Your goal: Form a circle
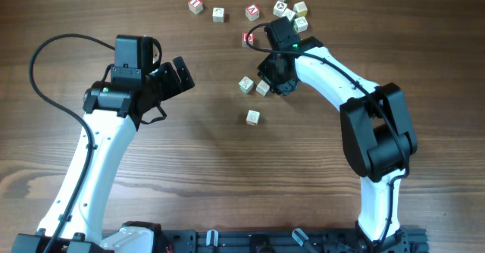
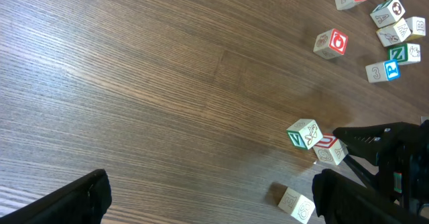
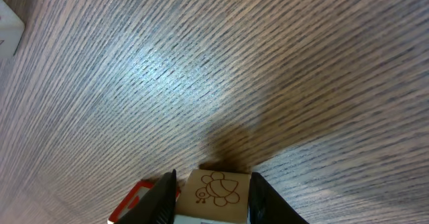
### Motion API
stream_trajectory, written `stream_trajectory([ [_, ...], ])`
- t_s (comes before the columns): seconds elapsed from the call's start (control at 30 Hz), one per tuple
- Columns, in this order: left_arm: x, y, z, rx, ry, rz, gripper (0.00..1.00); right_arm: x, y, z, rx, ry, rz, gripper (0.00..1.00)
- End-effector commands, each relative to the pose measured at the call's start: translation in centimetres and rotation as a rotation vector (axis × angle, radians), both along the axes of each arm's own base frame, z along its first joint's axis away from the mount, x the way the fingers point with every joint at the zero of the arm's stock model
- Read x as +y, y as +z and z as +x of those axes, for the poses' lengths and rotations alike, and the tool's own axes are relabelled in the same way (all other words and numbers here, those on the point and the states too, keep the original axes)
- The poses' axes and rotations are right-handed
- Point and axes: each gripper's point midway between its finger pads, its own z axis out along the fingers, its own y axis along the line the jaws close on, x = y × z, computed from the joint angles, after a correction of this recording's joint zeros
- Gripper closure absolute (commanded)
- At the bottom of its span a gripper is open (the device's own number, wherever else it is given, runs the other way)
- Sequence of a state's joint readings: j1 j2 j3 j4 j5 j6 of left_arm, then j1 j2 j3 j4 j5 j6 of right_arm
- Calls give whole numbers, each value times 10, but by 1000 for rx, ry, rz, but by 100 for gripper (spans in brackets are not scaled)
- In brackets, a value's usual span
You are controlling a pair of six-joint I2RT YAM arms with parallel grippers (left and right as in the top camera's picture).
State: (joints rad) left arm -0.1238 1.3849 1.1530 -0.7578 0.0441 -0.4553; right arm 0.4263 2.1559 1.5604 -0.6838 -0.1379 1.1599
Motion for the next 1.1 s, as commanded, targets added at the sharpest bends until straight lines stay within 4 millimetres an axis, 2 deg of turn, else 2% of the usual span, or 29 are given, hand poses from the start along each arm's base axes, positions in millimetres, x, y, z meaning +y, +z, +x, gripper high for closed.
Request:
stream_trajectory([
  [0.0,0,1,2,0,9,-12,0,-7,-10,-5,38,-28,-17,67],
  [0.27,0,1,2,0,9,-12,0,-2,4,4,11,-43,4,67],
  [0.4,0,1,2,0,9,-12,0,-7,2,1,21,-60,-22,68],
  [0.8,0,1,2,0,9,-12,0,-8,1,-2,58,-158,-7,66],
  [1.07,0,1,2,0,9,-12,0,-5,3,0,50,-154,14,65],
])
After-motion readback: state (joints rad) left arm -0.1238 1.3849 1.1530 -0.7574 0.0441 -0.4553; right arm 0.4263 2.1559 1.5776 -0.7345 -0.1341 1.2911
